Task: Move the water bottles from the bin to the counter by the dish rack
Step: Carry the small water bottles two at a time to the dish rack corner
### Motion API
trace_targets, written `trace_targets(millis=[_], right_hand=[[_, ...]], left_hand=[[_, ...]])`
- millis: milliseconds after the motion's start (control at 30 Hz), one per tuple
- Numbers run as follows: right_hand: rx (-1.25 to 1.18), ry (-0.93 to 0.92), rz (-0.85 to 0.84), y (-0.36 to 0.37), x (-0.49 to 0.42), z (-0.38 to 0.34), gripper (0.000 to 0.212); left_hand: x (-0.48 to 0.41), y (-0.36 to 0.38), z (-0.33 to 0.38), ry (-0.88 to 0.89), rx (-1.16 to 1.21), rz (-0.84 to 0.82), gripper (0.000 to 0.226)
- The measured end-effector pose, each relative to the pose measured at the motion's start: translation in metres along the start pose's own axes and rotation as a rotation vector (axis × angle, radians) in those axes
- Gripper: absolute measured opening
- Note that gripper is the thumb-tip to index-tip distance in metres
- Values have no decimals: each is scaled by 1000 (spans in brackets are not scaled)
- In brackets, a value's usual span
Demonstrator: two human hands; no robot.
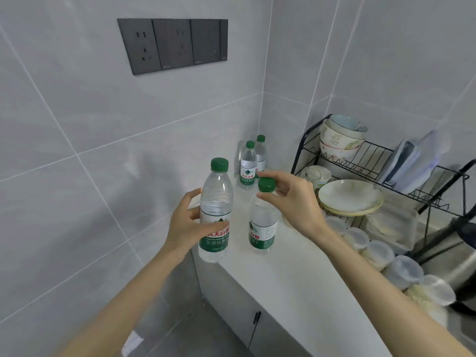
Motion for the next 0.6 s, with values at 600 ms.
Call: trace_targets(millis=[600], right_hand=[[110, 271, 90, 53, -155, 132, 39]], left_hand=[[-225, 50, -96, -126, 40, -208, 77]])
Point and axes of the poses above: each hand's wrist, its own x-axis away from the middle knuckle, its own y-axis out of the palm, z = x × y, the point moved 3 cm from there along -x, towards the middle knuckle, and after that the axes turned 3 degrees about y, right-handed, at the moved point
